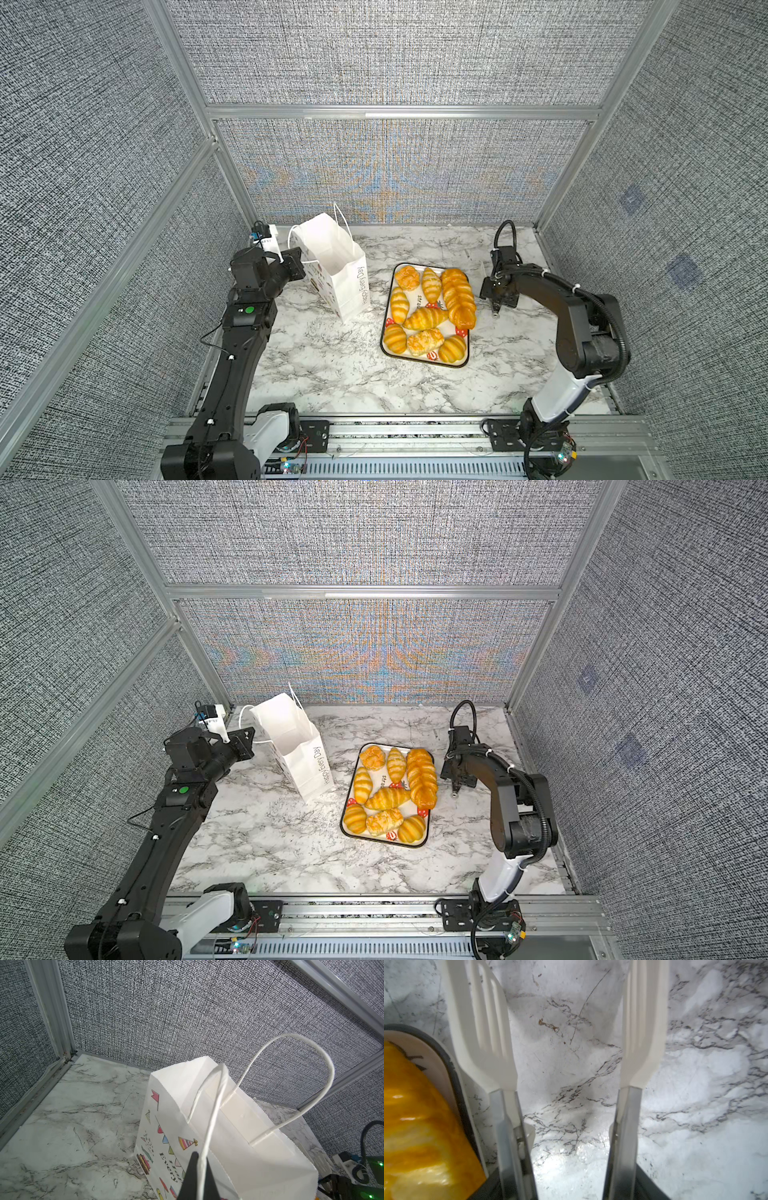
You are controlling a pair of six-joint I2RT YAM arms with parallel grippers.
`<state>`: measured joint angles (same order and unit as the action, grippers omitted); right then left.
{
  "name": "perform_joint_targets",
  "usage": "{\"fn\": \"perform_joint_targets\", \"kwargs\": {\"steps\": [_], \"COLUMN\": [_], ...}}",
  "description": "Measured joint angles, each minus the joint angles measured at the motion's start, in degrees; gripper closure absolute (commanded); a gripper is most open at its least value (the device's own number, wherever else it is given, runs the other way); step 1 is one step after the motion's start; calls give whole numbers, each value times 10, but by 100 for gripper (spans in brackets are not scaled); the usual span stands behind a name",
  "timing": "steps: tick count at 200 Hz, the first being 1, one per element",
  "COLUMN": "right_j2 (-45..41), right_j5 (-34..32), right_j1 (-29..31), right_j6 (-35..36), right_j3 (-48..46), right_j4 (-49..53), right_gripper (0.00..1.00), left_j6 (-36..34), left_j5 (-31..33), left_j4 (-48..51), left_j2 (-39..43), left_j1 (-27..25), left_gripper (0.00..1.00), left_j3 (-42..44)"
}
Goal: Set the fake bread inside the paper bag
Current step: 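Grasp the metal tongs with the right gripper and lift them, then move the held tongs over the tray toward the twisted bread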
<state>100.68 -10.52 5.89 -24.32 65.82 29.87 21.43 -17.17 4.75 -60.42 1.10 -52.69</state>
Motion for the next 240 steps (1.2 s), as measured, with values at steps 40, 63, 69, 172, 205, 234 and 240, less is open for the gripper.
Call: {"fn": "perform_joint_targets", "kwargs": {"steps": [40,63,69,172,205,234,240], "right_j2": [-19,-28,-31,-108,-147,-179,-186], "right_j5": [-9,-15,-17,-18,14,50,58], "right_j1": [7,10,11,42,47,52,54], "right_j6": [0,2,2,9,16,17,17], "right_j3": [-10,-14,-15,-5,7,7,3], "right_j4": [7,12,14,70,95,115,116], "right_gripper": [42,46,46,48,48,48,48], "left_j6": [0,0,0,0,0,0,0], "left_j5": [-4,-4,-4,-7,-8,-8,-8], "left_j4": [0,0,0,-2,-2,-3,-3], "left_j2": [0,0,0,2,2,2,2], "left_j1": [0,0,1,1,1,0,0], "left_gripper": [100,100,100,100,100,100,100], "left_j3": [0,0,0,1,1,1,1]}}
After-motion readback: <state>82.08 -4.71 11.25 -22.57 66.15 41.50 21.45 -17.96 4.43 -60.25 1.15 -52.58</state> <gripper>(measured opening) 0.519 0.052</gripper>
